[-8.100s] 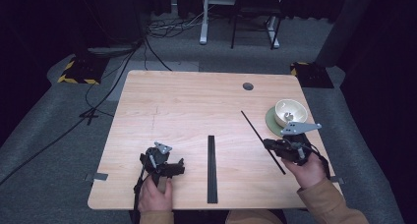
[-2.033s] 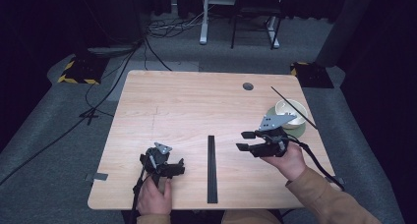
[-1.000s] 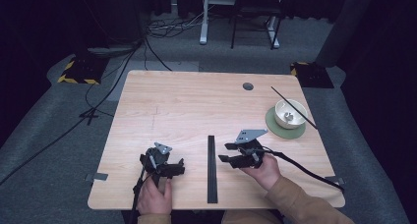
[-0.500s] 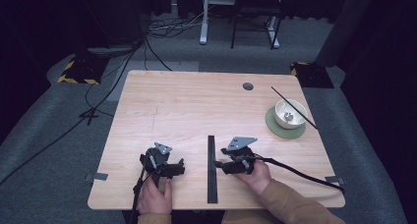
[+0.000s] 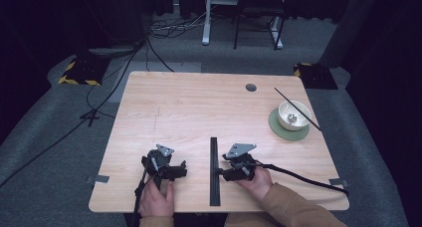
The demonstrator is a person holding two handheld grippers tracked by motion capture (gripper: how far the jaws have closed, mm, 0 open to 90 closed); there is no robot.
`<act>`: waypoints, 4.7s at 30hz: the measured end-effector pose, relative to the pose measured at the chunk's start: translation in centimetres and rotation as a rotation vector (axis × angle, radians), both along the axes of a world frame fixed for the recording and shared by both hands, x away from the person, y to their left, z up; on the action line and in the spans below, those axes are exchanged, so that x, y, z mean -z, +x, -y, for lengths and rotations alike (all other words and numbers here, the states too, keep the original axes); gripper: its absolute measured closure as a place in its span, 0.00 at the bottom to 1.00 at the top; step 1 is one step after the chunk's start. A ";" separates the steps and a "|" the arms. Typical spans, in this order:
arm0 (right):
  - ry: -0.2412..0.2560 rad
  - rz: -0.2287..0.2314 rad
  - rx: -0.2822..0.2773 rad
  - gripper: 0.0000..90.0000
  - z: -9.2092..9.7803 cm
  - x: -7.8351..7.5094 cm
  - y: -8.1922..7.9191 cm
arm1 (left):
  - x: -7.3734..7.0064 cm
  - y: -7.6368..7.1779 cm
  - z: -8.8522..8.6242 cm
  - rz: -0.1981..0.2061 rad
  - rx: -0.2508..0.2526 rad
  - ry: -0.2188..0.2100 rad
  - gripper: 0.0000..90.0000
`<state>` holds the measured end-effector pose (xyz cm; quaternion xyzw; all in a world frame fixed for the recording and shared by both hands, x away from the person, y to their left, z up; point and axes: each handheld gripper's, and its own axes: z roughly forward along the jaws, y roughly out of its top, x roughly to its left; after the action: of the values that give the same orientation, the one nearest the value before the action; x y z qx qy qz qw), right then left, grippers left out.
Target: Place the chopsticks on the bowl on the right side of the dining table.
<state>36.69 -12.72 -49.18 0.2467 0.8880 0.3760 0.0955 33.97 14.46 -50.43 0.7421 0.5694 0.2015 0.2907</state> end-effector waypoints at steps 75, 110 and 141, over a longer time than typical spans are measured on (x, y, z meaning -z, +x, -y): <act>-0.116 -0.048 0.208 0.95 7.5 -0.9 2.6 | 0.0 0.0 0.0 0.001 -0.002 0.003 0.00; -0.030 0.124 0.248 0.96 13.2 -9.5 1.0 | 0.0 0.0 0.0 0.001 -0.002 0.003 0.00; -0.023 0.155 0.344 0.95 18.5 -16.7 6.1 | 0.0 0.0 0.0 0.001 -0.002 0.002 0.00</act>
<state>42.81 -31.18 -32.50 0.3643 0.8268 0.3620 0.2293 33.97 14.45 -50.43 0.7416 0.5698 0.2029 0.2902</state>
